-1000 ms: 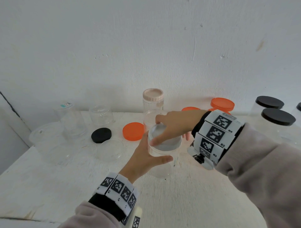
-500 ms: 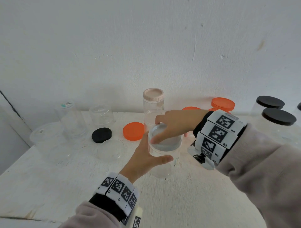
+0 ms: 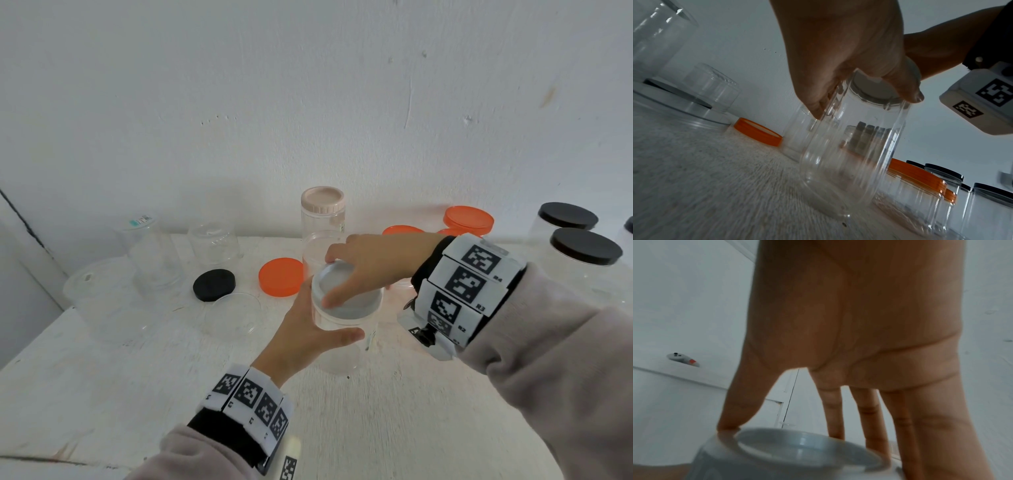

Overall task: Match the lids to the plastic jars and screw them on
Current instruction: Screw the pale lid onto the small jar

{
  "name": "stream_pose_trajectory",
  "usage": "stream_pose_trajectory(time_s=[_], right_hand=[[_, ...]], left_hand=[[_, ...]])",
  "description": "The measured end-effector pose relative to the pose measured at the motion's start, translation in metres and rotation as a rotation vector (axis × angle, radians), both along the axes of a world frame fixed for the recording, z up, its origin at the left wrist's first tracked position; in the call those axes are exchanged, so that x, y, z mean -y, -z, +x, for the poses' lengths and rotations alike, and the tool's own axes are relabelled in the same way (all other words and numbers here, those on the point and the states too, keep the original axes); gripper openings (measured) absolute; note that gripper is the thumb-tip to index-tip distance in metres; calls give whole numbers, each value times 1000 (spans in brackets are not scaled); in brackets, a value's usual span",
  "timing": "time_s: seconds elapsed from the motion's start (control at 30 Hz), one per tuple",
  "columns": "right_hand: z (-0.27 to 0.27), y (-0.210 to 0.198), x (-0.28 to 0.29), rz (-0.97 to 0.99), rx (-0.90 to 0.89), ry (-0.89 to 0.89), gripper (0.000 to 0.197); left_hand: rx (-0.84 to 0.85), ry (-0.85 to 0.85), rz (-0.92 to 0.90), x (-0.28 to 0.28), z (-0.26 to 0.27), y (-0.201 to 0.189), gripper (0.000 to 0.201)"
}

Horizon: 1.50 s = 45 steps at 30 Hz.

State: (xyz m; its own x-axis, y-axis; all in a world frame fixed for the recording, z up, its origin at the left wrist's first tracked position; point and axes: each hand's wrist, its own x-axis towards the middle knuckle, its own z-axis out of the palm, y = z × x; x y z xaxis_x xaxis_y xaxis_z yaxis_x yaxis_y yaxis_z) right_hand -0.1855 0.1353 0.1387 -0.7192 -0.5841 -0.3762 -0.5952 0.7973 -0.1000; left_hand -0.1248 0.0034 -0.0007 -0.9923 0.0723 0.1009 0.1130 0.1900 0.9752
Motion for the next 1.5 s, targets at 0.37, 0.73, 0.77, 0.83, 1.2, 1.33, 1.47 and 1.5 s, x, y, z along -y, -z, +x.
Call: stream_pose_trajectory(time_s=[0.37,0.73,0.77,0.83,1.2,1.33,1.47,1.5], right_hand=[[4,-4,-2,32,45,-73,74],[5,0,-2,71,16,-83,90],[4,1,-3,61,21,-87,89],[3,3,-3,31,12,-75,87],[3,8,-3,2,17,-88,95],[1,10,-4,-23,1,-96,89],[1,16,-7,-40,-40,-108,87],[1,18,-8,-46,-53,-113,87]], left_hand=[[2,-1,-4,0,-1,1,94],[0,-14,3,-1,-1,2,95],[1,-16,-2,-1,-1,3,94],[4,-21,-5,-1,-1,4,91],[0,-23,17,-2,0,2,87],[-2,-18,20,-3,2,0,88],[12,-5,23,-2,1,-1,93],[17,-4,16,-2,1,-1,94]])
